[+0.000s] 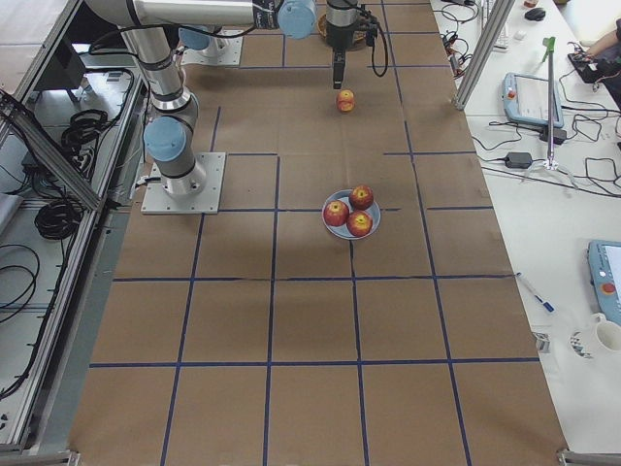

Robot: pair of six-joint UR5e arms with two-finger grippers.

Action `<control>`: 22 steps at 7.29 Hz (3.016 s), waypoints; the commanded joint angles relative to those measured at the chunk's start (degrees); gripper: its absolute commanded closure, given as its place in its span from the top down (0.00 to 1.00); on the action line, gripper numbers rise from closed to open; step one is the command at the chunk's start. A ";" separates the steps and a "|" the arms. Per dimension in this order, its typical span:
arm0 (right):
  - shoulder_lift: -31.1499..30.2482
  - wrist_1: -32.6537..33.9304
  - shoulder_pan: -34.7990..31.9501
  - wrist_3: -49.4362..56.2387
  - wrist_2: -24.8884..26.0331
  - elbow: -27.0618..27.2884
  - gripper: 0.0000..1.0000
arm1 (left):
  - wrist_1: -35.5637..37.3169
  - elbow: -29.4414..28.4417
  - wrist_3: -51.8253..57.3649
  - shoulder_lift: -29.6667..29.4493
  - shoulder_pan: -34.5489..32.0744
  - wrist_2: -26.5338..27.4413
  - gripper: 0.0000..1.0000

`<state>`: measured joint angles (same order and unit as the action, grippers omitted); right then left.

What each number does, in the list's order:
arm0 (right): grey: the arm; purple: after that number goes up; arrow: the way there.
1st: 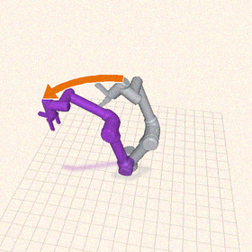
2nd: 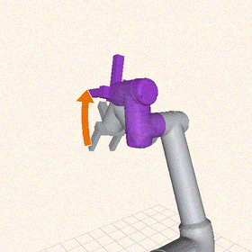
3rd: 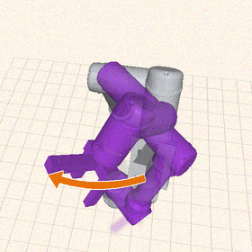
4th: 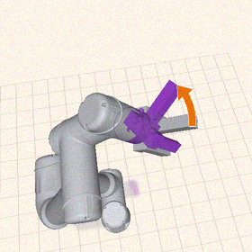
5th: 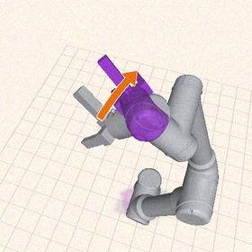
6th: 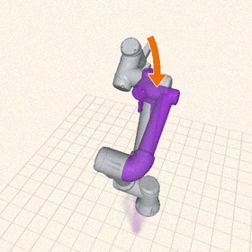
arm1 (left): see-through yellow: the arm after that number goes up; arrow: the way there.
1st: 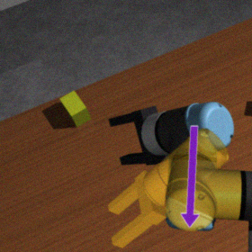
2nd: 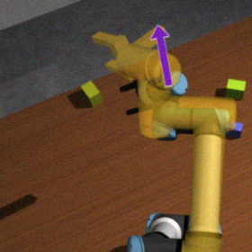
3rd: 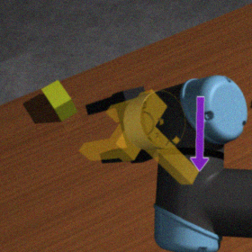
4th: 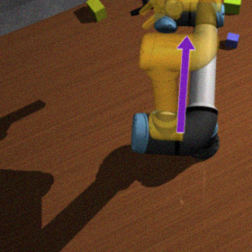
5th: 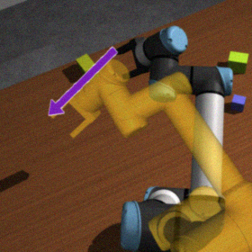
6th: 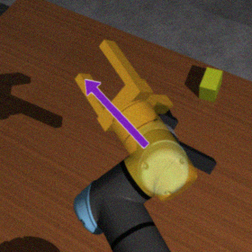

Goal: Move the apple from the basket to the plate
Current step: 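Raise the left gripper back over the basket while the right gripper moves toward the apple, then lower the right gripper onto the apple at table center and grasp it, then carry the apple with the right gripper onto the white plate and release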

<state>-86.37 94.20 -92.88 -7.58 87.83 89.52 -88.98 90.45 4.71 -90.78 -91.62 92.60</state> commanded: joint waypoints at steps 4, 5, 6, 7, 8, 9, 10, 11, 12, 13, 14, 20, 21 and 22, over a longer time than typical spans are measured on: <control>15.76 10.82 -13.72 -16.02 0.06 -3.47 1.00 | 0.57 0.25 0.22 2.45 0.47 0.12 0.99; 18.49 15.35 -15.47 -17.10 0.23 -3.21 1.00 | -0.13 0.08 -1.00 2.88 -0.05 -0.13 0.99; 21.39 19.40 -16.36 -17.20 0.41 -2.77 1.00 | 0.65 -1.57 -2.58 2.45 -0.14 -0.75 0.99; 23.59 22.14 -16.37 -17.20 0.41 -2.34 1.00 | -0.48 0.15 -2.77 3.84 -0.40 -0.40 0.99; 25.62 24.52 -16.46 -17.20 0.41 -1.46 1.00 | -2.66 -0.09 -2.60 3.94 -0.58 -0.40 0.99; 27.20 27.67 -16.46 -17.20 0.41 -0.06 1.00 | -3.03 0.08 -2.60 3.25 -0.58 -0.40 0.99; 27.91 28.75 -16.46 -17.29 0.41 1.00 1.00 | -2.95 0.08 -2.51 2.80 -0.58 -0.14 0.99; 28.70 28.85 -16.55 -17.11 0.15 1.27 1.00 | -3.73 1.30 -1.64 2.63 -0.58 -0.40 0.99; 29.84 29.63 -16.89 -17.11 0.23 1.27 1.00 | -3.13 2.70 -1.72 2.80 -0.58 -0.23 0.99; 31.16 31.81 -17.51 -17.29 0.32 1.36 1.00 | -2.95 3.06 -1.72 2.80 -0.58 -0.57 0.99; 32.30 32.27 -17.86 -17.20 0.32 1.27 1.00 | -2.86 2.72 -1.63 2.71 -0.58 -0.84 0.99; 26.81 30.87 -16.30 -16.94 0.33 1.09 0.53 | -1.90 1.22 -1.63 2.80 -0.58 -0.75 0.99; 22.86 26.61 -14.72 -16.41 0.50 1.18 0.53 | -1.98 2.27 -1.72 3.84 -0.58 -0.75 0.99; 18.47 22.56 -10.26 -14.93 0.41 1.45 0.53 | -1.90 2.54 -1.72 4.20 -0.58 -0.75 0.99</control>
<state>-62.90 121.27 -107.17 -23.84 88.28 90.71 -91.02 92.48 3.02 -87.17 -92.19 91.85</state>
